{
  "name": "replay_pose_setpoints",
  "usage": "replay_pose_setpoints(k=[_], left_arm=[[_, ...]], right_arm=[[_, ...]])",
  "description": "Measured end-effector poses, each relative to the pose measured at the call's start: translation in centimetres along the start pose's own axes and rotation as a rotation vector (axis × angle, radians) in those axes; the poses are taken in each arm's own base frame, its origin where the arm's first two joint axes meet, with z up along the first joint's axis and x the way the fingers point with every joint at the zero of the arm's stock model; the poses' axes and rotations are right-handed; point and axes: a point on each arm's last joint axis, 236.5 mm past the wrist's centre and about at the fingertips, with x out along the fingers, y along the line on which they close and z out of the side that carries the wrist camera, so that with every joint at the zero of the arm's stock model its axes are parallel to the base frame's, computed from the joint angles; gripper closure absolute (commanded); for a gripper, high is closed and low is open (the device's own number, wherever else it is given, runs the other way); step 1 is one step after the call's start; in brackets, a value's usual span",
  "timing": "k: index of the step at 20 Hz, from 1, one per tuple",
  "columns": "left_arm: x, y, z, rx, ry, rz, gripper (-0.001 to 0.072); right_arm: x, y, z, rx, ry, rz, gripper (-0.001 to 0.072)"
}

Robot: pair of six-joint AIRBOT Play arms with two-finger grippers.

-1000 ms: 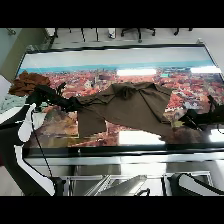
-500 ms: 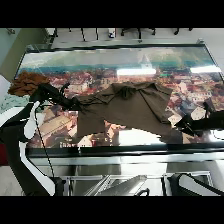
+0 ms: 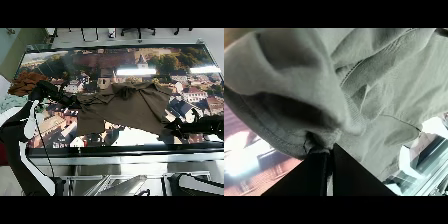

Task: Fold the shirts.

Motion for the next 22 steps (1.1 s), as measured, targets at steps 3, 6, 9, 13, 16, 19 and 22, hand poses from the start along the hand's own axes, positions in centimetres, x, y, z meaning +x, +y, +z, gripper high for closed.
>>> replay_pose_setpoints(k=[3, 6, 9, 13, 16, 19, 22], left_arm=[[-0.4, -0.4, 0.0, 0.005, -0.006, 0.001, 0.0686], [-2.1, -1.9, 0.3, 0.036, -0.042, 0.011, 0.0685], [-6.5, -6.7, 0.7, 0.121, -0.151, -0.001, 0.0685], [-19.1, -19.3, 0.3, 0.358, -0.561, 0.018, 0.0685], [-32.4, -32.3, -6.1, 0.581, -1.047, 0.037, 0.0686], [-42.9, -42.0, -18.5, 0.775, -1.501, 0.043, 0.0686], [-49.0, -46.1, -30.4, 0.892, -1.847, 0.090, 0.0685]], right_arm=[[0.9, 0.3, 0.3, -0.042, -0.003, -0.004, 0.0687], [0.4, 1.4, 1.6, -0.095, -0.055, 0.002, 0.0687], [-3.9, 7.1, 3.9, -0.207, -0.182, 0.089, 0.0688], [-19.3, 22.5, 5.2, -0.576, -0.570, 0.226, 0.0688], [-34.2, 34.6, -2.0, -0.915, -0.954, 0.272, 0.0688], [-44.9, 41.8, -13.7, -1.181, -1.313, 0.286, 0.0688], [-50.1, 44.2, -22.7, -1.311, -1.557, 0.289, 0.0688]])
